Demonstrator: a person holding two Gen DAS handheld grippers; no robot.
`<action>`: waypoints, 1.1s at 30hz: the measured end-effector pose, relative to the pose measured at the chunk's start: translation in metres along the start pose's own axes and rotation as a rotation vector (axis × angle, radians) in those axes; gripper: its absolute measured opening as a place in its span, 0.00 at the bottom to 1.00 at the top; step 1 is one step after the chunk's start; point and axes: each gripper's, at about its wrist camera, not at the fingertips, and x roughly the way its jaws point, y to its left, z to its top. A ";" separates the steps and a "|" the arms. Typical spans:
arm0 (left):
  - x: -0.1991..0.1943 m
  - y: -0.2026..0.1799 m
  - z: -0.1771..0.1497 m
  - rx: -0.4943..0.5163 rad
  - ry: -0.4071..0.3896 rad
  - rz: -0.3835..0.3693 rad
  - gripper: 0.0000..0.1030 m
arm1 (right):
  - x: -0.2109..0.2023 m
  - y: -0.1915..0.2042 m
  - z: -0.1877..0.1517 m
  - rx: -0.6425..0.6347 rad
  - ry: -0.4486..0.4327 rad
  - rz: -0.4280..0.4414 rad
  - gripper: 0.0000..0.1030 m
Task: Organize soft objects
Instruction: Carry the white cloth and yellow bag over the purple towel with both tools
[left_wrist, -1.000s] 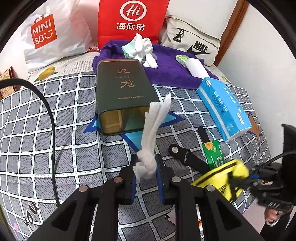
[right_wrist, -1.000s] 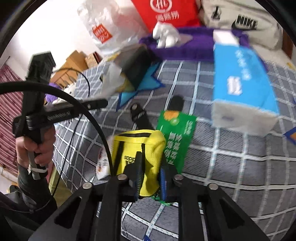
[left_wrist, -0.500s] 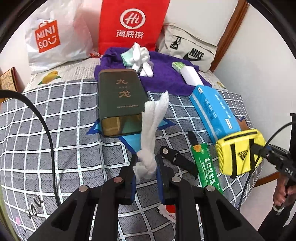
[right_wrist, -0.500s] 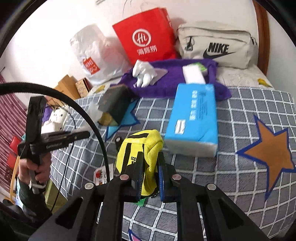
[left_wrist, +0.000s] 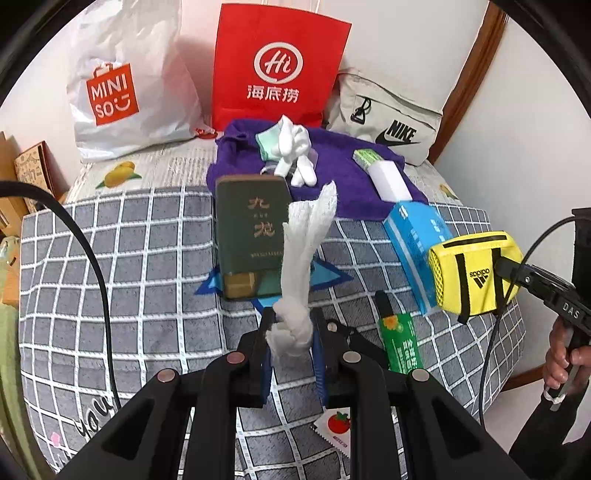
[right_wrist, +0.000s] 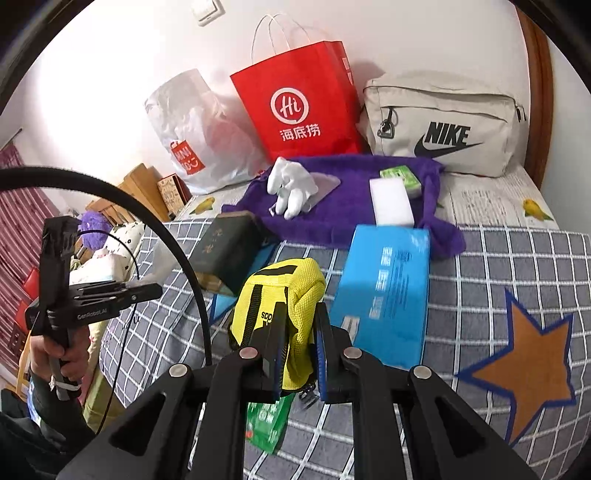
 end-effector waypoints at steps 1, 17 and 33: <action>-0.001 0.000 0.002 0.001 -0.005 0.003 0.17 | 0.002 -0.001 0.004 0.001 0.001 0.003 0.14; 0.004 0.005 0.052 0.001 -0.036 -0.002 0.17 | 0.040 -0.017 0.061 0.014 0.023 0.009 0.13; 0.038 0.015 0.122 -0.025 -0.042 -0.026 0.17 | 0.074 -0.034 0.123 0.019 -0.009 -0.067 0.13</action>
